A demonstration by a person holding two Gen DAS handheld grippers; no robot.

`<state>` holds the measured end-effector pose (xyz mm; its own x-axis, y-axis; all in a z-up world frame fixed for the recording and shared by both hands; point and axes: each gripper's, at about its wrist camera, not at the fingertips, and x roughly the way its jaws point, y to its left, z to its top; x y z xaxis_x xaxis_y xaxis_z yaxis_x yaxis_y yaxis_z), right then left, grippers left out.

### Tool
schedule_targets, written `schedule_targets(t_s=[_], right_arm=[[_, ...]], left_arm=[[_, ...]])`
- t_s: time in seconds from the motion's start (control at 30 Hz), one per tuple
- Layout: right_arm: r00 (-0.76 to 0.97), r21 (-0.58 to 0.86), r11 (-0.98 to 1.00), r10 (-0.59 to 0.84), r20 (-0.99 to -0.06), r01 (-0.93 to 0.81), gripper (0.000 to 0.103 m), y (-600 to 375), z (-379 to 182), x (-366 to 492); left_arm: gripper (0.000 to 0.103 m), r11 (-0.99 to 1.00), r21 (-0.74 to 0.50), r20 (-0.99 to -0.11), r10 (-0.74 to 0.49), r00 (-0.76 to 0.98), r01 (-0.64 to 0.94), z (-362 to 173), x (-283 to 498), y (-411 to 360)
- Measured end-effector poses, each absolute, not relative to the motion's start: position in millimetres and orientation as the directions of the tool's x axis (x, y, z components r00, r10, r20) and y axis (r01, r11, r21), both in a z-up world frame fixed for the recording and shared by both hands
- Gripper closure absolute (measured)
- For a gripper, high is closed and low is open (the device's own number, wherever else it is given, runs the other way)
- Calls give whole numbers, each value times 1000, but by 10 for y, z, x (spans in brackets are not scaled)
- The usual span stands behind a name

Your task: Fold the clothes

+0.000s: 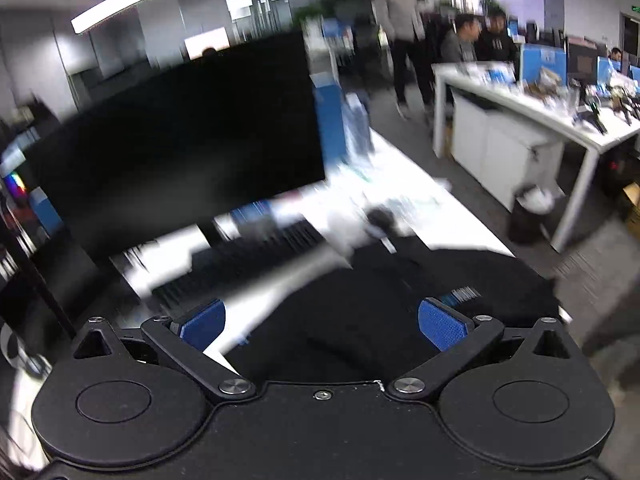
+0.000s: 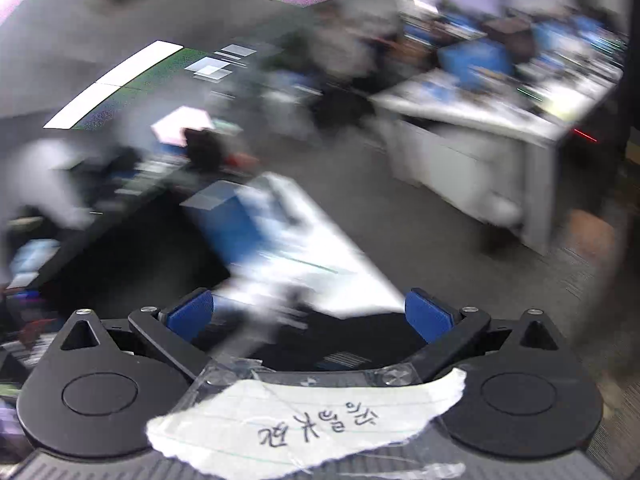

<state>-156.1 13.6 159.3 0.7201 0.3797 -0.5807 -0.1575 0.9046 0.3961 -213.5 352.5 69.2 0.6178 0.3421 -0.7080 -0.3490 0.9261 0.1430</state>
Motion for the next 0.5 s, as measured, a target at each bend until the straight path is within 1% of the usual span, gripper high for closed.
schedule_targets(t_s=[0.07,0.17,0.27,0.4,0.5], right_arm=[[702,399,916,319,-636,-55,0,-186,1298,-1454],[661,452,891,318,-679,35,0,-644,855,-1307],[599,502,860,354,-718,94,0,-1049,434,-1128],[492,544,824,413,-766,156,0,-1542,-136,-855],[428,554,816,446,-786,165,0,-1683,-405,-695]], left_arm=[[1,935,123,-759,305,575,-333,533,-2038,3409],[1,935,146,-792,306,528,-323,357,-1791,3124],[1,930,184,-810,327,487,-318,253,-1532,2773],[1,922,172,-849,317,422,-346,89,-1224,2385],[1,904,199,-857,348,381,-378,1,-1105,2162]])
